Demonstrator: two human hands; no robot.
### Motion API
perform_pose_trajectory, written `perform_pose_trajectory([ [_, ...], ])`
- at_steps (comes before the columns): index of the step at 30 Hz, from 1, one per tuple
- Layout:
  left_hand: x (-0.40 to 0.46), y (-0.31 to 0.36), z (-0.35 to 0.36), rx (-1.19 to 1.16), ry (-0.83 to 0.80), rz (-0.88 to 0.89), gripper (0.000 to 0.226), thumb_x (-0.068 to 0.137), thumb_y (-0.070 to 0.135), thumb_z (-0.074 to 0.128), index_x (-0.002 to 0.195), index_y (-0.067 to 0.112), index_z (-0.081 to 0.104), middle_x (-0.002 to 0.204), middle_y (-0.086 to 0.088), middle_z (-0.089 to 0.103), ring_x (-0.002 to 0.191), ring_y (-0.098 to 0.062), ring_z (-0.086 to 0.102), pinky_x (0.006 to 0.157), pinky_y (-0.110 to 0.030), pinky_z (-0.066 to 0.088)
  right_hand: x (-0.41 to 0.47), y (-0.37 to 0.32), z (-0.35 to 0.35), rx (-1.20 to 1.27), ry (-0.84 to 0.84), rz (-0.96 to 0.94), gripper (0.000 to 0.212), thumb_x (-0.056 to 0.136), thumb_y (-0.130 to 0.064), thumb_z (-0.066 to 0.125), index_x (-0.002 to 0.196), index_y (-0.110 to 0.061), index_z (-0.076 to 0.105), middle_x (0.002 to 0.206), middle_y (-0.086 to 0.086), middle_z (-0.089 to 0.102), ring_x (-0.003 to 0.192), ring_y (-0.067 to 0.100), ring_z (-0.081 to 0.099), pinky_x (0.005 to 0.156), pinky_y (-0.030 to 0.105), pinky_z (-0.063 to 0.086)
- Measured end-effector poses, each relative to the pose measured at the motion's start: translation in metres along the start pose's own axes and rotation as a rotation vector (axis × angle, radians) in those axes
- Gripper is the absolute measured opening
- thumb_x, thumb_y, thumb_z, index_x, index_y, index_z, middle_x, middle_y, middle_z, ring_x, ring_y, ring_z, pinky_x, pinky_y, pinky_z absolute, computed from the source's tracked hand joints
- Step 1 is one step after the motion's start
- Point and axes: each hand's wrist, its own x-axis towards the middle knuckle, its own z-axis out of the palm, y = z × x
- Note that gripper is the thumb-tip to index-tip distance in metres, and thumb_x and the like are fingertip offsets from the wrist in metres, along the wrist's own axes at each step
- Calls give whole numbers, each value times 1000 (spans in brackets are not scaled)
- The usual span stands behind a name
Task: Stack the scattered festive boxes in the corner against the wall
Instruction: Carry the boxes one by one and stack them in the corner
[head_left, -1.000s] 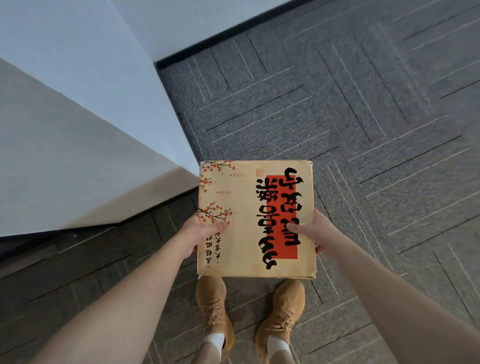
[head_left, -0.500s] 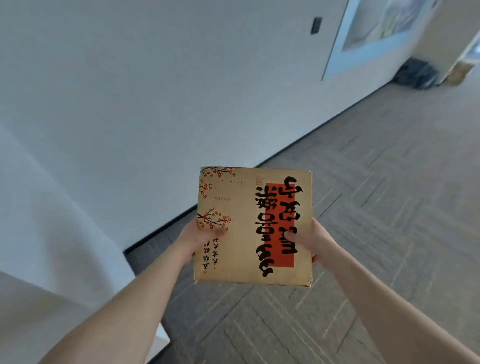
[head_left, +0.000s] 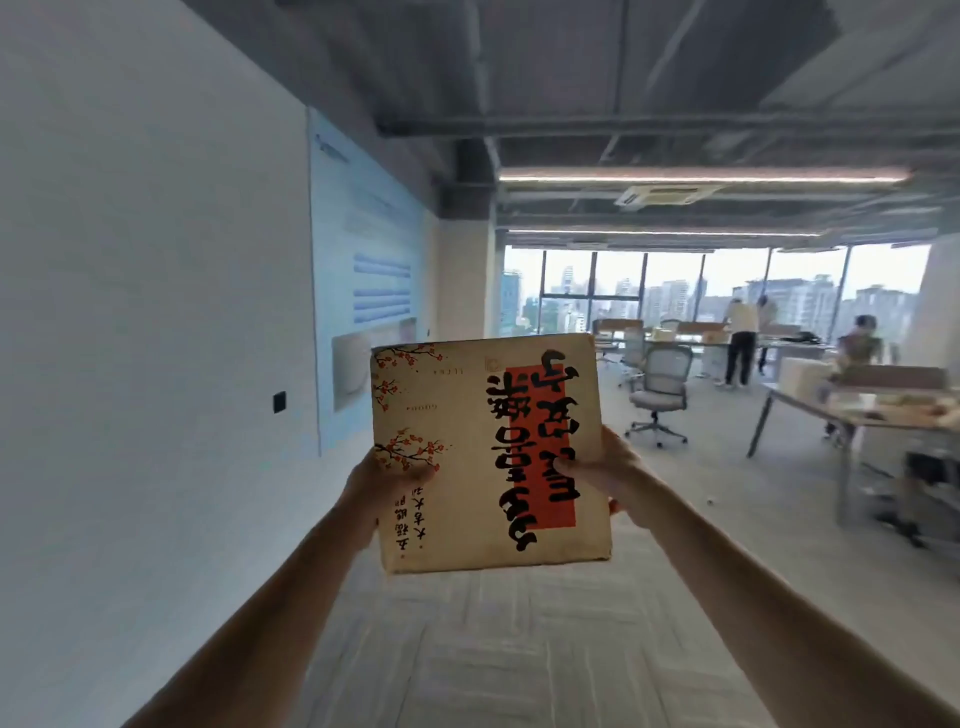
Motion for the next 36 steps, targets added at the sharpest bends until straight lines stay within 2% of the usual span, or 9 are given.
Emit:
perform_pose_trajectory([
  [2, -11, 33, 45, -39, -106, 66, 47, 73, 26, 86, 116, 25, 66, 99, 0, 77, 88, -23, 74, 81, -49, 60, -42, -2, -57, -2, 136, 4, 70, 74, -26, 85, 136, -28, 50, 123, 2, 66, 106, 26, 62, 82, 43, 55],
  [5, -41, 73, 114, -63, -281, 122, 56, 64, 36, 90, 114, 27, 66, 102, 0, 77, 91, -26, 74, 82, -54, 59, -124, 3, -137, -23, 323, 25, 68, 66, -39, 87, 126, -38, 54, 111, -6, 70, 102, 24, 67, 82, 48, 57],
  [9, -112, 118, 217, -138, -480, 182, 46, 70, 27, 88, 111, 25, 66, 98, -2, 77, 87, -28, 74, 78, -54, 60, -263, 9, -231, -43, 527, 23, 74, 64, -40, 87, 130, -36, 53, 113, -5, 71, 104, 23, 68, 87, 54, 56],
  [16, -323, 207, 397, -267, -904, 265, 49, 67, 29, 88, 110, 23, 65, 97, -5, 76, 87, -31, 73, 78, -55, 59, -560, -6, -355, -47, 927, 89, 65, 73, -32, 87, 128, -35, 53, 109, -11, 72, 97, 15, 71, 77, 39, 61],
  [20, -481, 255, 480, -359, -1141, 330, 46, 67, 28, 89, 108, 24, 67, 97, -3, 77, 86, -30, 74, 75, -53, 60, -736, -18, -401, -104, 1148, 141, 56, 76, -27, 85, 123, -39, 55, 107, -13, 72, 97, 13, 70, 81, 37, 58],
  [25, -734, 304, 561, -485, -1475, 303, 40, 73, 16, 86, 108, 14, 68, 96, -9, 77, 85, -33, 74, 65, -42, 60, -986, -25, -444, -225, 1445, 287, 68, 70, -26, 88, 129, -30, 56, 115, -5, 72, 104, 18, 69, 93, 47, 55],
  [29, -958, 338, 606, -561, -1807, 314, 57, 59, 37, 91, 107, 14, 71, 106, -14, 73, 93, -33, 71, 76, -47, 60, -1192, -45, -452, -370, 1699, 464, 50, 74, -28, 82, 117, -41, 59, 104, -16, 74, 98, 6, 69, 93, 40, 55],
  [33, -1164, 369, 621, -629, -2028, 316, 50, 64, 33, 86, 105, 10, 70, 96, -14, 75, 85, -32, 72, 70, -43, 59, -1374, -62, -452, -450, 1906, 613, 50, 74, -33, 81, 117, -41, 58, 103, -18, 72, 97, 4, 68, 93, 36, 55],
  [36, -1291, 383, 621, -635, -2150, 243, 43, 70, 23, 89, 106, 8, 70, 93, -12, 77, 85, -35, 73, 74, -47, 60, -1478, -74, -443, -432, 2045, 653, 55, 78, -31, 82, 123, -36, 51, 106, -19, 66, 95, 1, 64, 82, 22, 54],
])
